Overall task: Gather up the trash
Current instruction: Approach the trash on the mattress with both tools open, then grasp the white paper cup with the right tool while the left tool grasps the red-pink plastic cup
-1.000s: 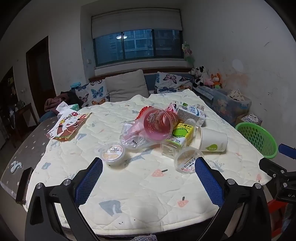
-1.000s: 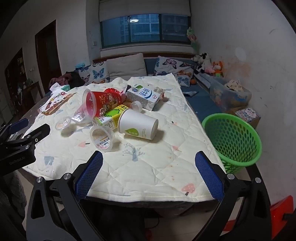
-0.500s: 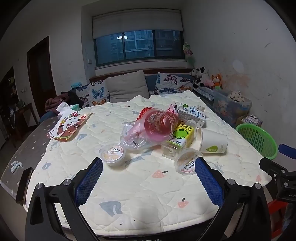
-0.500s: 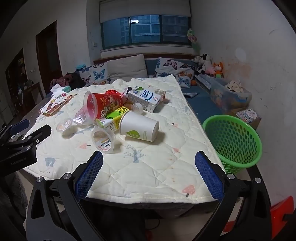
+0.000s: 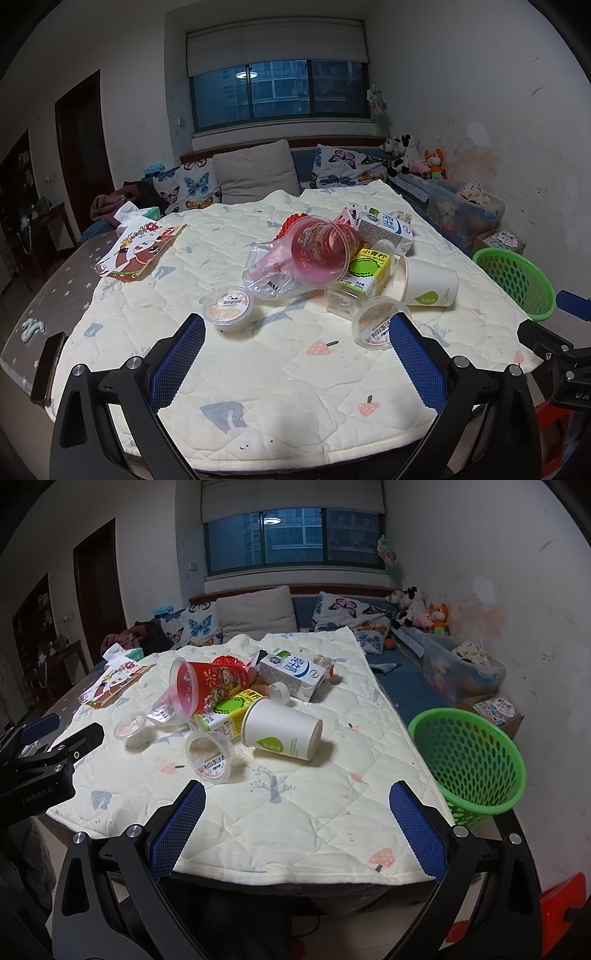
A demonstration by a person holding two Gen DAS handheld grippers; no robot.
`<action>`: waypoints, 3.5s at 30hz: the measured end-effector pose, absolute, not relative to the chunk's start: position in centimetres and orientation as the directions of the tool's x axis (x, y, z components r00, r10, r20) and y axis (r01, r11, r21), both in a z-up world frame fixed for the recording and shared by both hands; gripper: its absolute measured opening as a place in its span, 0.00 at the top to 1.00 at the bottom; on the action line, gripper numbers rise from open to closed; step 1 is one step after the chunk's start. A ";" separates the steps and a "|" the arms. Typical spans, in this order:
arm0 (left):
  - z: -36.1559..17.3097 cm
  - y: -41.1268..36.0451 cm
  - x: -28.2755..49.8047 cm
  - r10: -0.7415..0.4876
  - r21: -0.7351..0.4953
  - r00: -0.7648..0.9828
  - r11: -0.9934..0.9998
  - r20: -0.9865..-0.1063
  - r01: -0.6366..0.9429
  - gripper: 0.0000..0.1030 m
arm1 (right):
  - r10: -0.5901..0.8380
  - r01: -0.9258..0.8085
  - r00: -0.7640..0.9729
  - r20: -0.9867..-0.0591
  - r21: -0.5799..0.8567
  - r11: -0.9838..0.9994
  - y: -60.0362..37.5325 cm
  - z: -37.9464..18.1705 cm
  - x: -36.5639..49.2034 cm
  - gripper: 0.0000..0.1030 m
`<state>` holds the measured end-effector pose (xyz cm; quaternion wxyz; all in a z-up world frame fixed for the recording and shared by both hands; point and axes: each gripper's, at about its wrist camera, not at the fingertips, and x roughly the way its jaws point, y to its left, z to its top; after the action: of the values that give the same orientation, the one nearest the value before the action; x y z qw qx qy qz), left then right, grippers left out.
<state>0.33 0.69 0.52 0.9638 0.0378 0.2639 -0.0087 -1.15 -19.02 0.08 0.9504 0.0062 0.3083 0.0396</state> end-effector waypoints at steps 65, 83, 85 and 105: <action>0.2 2.4 5.8 -0.051 0.032 0.830 0.996 -0.555 0.083 0.07 | 0.150 -0.192 0.769 -0.621 -0.002 0.981 -18.0 -1.4 5.3 0.05; -1.8 -2.2 15.1 -0.205 -0.045 0.733 0.972 -0.649 0.232 0.31 | 0.189 -0.255 0.719 -0.669 0.000 0.967 -20.7 -2.5 9.4 0.06; -2.1 -2.3 15.9 -0.207 -0.045 0.727 0.971 -0.654 0.236 0.33 | 0.194 -0.277 0.709 -0.678 -0.014 0.961 -20.6 -2.7 10.0 0.07; -3.9 -2.3 20.6 -0.316 -0.164 0.645 0.944 -0.695 0.286 0.72 | 0.285 -0.584 0.548 -0.786 -0.117 0.803 -18.0 -4.4 15.3 0.11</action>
<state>20.57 -2.26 -3.91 0.9068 -0.0195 0.3870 -0.1660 15.30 -18.01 -4.45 0.8599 -0.1860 0.4026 0.2526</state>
